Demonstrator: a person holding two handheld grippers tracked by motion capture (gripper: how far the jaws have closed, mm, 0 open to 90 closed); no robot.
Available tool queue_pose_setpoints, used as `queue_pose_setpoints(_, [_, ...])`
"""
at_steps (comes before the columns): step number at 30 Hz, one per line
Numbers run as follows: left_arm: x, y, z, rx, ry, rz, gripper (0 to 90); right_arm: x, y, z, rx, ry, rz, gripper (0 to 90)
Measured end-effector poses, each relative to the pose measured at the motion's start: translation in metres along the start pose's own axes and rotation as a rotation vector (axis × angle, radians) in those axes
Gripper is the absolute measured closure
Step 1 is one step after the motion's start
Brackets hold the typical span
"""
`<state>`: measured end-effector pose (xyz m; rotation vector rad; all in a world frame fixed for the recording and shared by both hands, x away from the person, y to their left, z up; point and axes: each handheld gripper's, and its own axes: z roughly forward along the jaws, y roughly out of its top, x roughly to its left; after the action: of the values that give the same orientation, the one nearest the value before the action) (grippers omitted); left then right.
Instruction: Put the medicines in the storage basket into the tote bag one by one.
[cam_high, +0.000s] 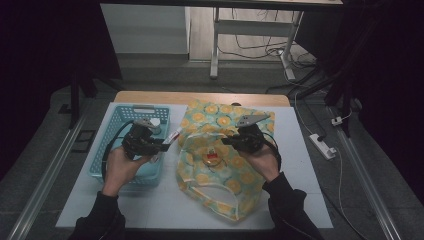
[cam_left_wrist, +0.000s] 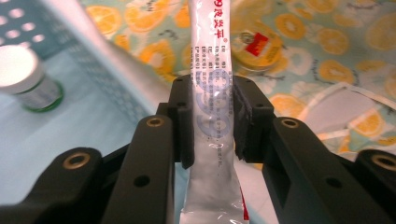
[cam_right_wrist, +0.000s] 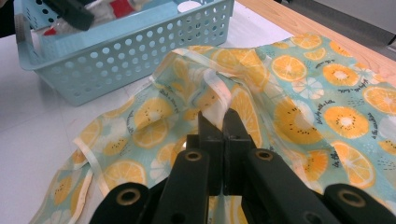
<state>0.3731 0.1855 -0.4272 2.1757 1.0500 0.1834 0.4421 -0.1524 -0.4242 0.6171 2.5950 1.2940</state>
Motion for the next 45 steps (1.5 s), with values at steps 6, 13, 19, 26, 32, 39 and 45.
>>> queue_pose_setpoints(6, [-0.017, 0.007, 0.01, 0.018, -0.042, 0.046, 70.8, 0.0, 0.0, -0.001, -0.003, -0.001, 0.001, 89.8])
queue_pose_setpoints(13, [-0.033, 0.013, 0.025, 0.037, -0.091, 0.079, 70.9, 0.0, 0.0, -0.001, -0.007, -0.001, 0.001, 89.8])
queue_pose_setpoints(19, [-0.043, 0.018, 0.037, 0.055, -0.124, 0.103, 70.9, 0.0, 0.001, -0.001, -0.006, -0.002, -0.001, 89.8])
queue_pose_setpoints(26, [-0.056, 0.022, 0.054, 0.079, -0.147, 0.13, 70.9, 0.0, 0.001, -0.001, -0.009, -0.002, 0.0, 89.8])
queue_pose_setpoints(32, [-0.062, 0.026, 0.068, 0.092, -0.154, 0.141, 70.8, 0.001, 0.001, -0.001, -0.011, -0.001, -0.002, 89.8])
queue_pose_setpoints(39, [-0.063, 0.03, 0.083, 0.089, -0.147, 0.127, 70.8, 0.002, 0.003, -0.003, -0.015, -0.003, -0.007, 89.8])
queue_pose_setpoints(45, [-0.064, 0.036, 0.092, 0.085, -0.131, 0.123, 70.8, 0.003, 0.003, -0.002, -0.012, 0.0, -0.01, 89.8])
